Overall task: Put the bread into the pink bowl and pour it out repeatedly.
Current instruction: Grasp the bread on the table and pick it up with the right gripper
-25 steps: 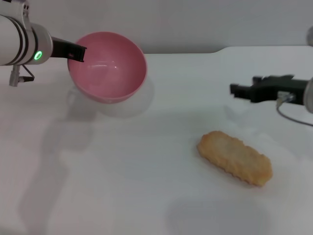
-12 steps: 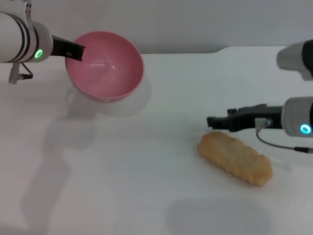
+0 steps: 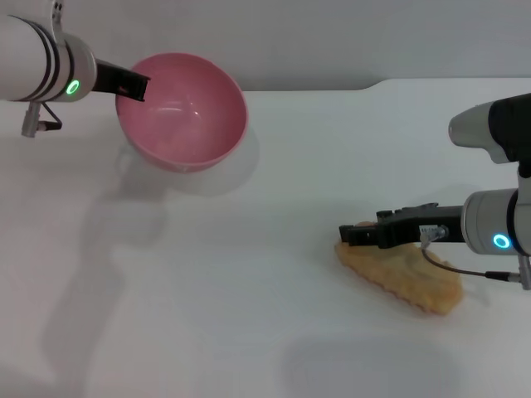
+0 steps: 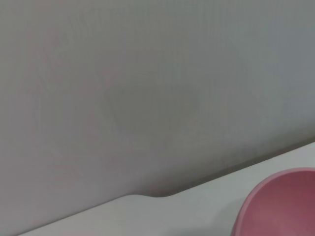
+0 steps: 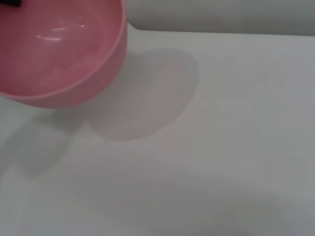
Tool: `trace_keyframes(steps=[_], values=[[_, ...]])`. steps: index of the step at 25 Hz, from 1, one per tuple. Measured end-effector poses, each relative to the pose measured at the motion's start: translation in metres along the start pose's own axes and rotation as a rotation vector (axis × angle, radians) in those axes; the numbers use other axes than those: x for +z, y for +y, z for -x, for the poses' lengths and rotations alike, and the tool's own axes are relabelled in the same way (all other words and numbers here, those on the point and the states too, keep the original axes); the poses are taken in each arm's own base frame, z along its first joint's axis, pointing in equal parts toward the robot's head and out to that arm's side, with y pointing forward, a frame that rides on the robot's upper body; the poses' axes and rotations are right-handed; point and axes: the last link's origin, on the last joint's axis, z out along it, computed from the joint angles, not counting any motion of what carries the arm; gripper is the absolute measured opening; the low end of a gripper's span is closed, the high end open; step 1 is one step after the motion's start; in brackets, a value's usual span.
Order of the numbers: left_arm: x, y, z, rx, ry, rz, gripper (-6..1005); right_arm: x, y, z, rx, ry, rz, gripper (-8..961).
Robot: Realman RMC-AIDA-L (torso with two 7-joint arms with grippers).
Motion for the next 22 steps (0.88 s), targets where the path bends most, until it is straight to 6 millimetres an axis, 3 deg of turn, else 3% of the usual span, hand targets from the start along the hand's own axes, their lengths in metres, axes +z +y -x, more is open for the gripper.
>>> trace_keyframes(steps=[22], values=[[-0.001, 0.002, -0.004, 0.014, 0.011, -0.003, 45, 0.027, -0.001, -0.002, -0.014, 0.125, -0.001, 668]])
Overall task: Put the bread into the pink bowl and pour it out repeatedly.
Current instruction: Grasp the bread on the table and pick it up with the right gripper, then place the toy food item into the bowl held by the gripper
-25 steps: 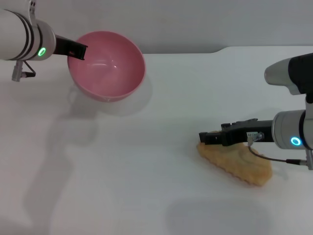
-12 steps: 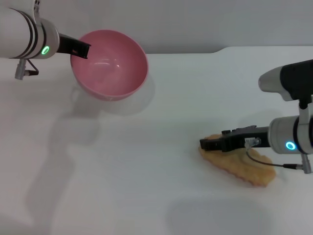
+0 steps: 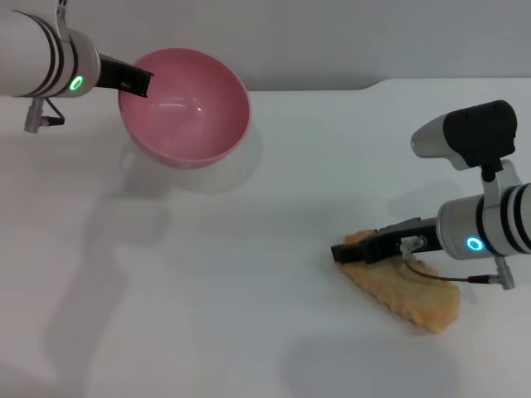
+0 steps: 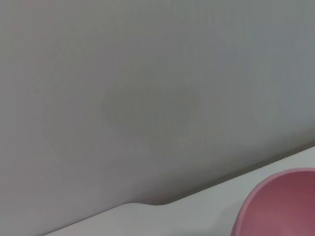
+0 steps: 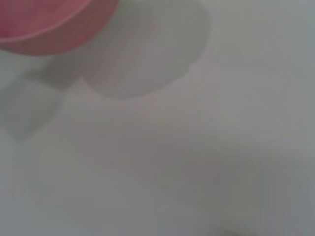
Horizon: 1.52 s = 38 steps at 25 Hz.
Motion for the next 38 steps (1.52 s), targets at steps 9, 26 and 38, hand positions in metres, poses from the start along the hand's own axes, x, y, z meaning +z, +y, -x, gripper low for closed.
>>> trace_keyframes(steps=[9, 26, 38], values=[[0.000, 0.001, -0.002, 0.005, 0.005, 0.001, 45, -0.007, 0.008, 0.010, -0.055, -0.020, 0.013, 574], [0.004, 0.025, 0.005, 0.042, -0.009, 0.047, 45, -0.075, 0.047, 0.082, -0.230, -0.299, 0.019, 442], [0.003, 0.069, 0.005, 0.054, 0.001, 0.170, 46, -0.113, 0.069, 0.129, -0.340, -0.506, -0.011, 331]])
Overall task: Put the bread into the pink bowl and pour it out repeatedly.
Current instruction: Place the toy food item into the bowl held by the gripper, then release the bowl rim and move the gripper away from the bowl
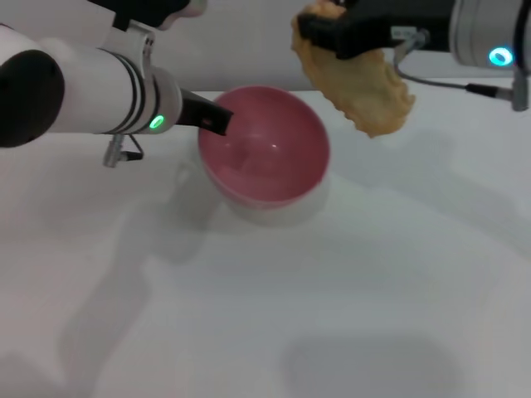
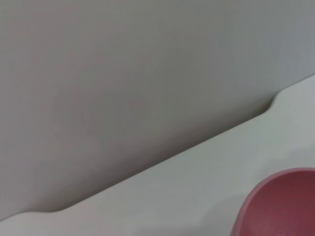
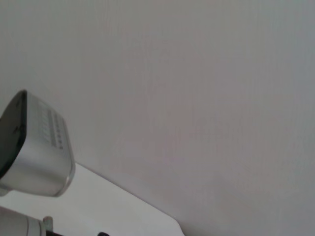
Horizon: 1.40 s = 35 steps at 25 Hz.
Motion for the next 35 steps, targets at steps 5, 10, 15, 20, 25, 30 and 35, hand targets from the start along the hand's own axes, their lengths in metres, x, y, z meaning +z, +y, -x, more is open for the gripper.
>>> trace_keyframes(steps=[5, 10, 15, 20, 25, 30, 35], values=[[0.000, 0.010, -0.003, -0.001, 0.017, 0.039, 45, 0.021, 0.004, -0.012, -0.015, 0.032, 0.018, 307], [-0.001, 0.012, -0.005, -0.010, 0.027, 0.051, 45, 0.036, 0.007, -0.019, -0.019, 0.029, 0.015, 286], [-0.001, 0.013, -0.006, -0.008, 0.031, 0.055, 45, 0.042, 0.012, -0.020, -0.062, 0.000, -0.001, 230], [0.000, 0.013, -0.006, -0.007, 0.034, 0.055, 47, 0.037, 0.003, -0.022, -0.093, -0.073, -0.079, 279], [0.001, 0.012, -0.005, -0.009, 0.030, 0.054, 49, 0.032, -0.002, -0.023, -0.084, -0.102, -0.107, 437], [0.001, 0.012, -0.006, -0.007, 0.032, 0.055, 51, 0.032, -0.002, -0.025, -0.081, -0.093, -0.107, 653], [0.001, 0.013, -0.006, -0.010, 0.033, 0.057, 53, 0.033, 0.001, -0.026, -0.074, -0.093, -0.098, 724]])
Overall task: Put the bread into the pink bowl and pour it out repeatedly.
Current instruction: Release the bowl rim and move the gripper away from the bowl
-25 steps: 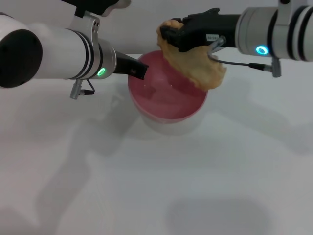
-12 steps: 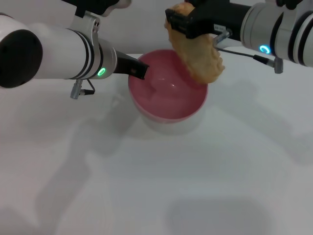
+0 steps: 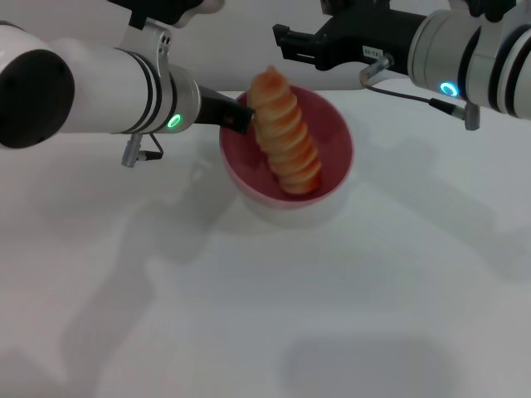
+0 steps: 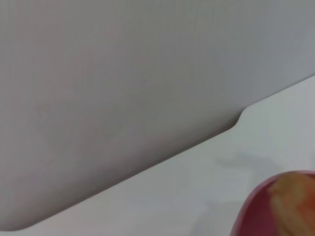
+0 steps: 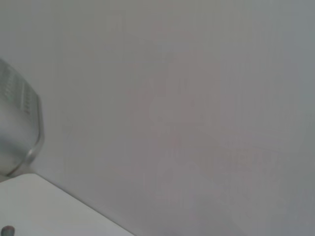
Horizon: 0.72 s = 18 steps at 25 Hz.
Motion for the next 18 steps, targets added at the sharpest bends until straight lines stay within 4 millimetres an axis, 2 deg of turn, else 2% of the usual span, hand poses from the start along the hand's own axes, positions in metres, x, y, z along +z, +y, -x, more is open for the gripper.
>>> trace_keyframes(steps=[4, 10, 18], values=[[0.000, -0.002, 0.002, -0.002, 0.006, -0.003, 55, -0.008, -0.001, 0.000, -0.045, -0.049, -0.042, 750], [0.000, -0.009, 0.006, -0.009, 0.005, -0.018, 57, -0.035, -0.011, -0.015, -0.204, -0.197, -0.267, 769], [0.000, -0.010, 0.004, 0.007, 0.017, -0.028, 60, -0.040, -0.012, -0.043, -0.250, -0.188, -0.361, 769]])
